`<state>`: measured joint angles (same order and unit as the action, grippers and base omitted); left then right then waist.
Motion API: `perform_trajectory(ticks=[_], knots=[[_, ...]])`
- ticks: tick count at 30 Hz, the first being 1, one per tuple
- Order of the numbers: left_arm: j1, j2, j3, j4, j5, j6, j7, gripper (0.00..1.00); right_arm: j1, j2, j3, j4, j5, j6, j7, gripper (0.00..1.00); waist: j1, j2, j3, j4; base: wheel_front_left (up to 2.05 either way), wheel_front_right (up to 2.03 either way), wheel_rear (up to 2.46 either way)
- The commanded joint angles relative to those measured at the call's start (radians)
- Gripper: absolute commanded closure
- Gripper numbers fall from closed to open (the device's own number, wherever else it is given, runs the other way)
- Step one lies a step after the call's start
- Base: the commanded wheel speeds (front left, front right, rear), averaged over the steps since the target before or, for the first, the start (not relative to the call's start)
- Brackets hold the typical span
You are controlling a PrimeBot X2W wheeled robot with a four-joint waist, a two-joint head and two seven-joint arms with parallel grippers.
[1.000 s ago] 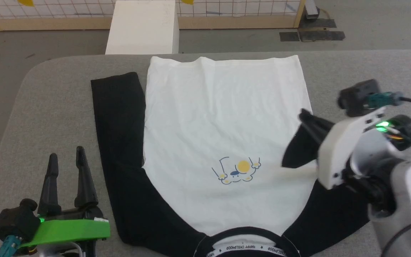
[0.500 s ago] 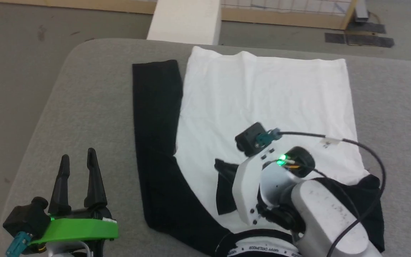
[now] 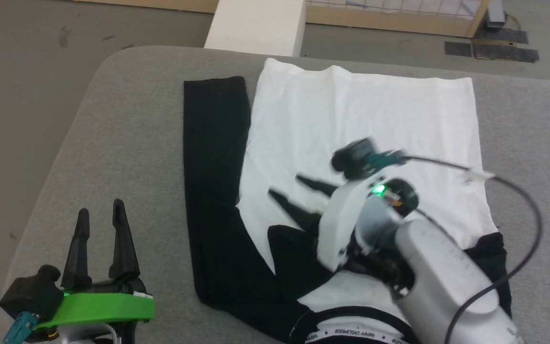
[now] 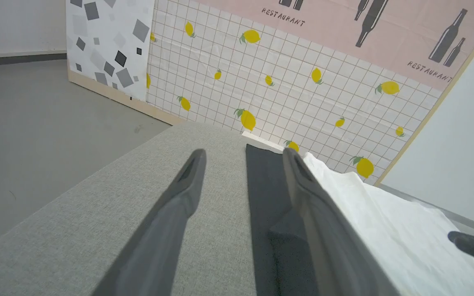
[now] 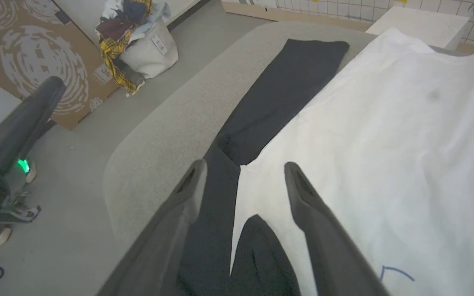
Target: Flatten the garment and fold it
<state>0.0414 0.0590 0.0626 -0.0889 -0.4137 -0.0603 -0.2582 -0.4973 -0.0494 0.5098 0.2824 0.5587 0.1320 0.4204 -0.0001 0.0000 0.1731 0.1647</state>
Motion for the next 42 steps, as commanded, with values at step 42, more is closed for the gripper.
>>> perform_trajectory(ticks=[42], knots=[[-0.734,0.309,0.003,0.371,-0.094,-0.006,0.518,0.0,0.183,-0.001,-0.998,-0.365,-0.087,-0.001,-0.281,0.0,0.0001,0.0,0.288,-0.206,0.0,0.0,0.0]])
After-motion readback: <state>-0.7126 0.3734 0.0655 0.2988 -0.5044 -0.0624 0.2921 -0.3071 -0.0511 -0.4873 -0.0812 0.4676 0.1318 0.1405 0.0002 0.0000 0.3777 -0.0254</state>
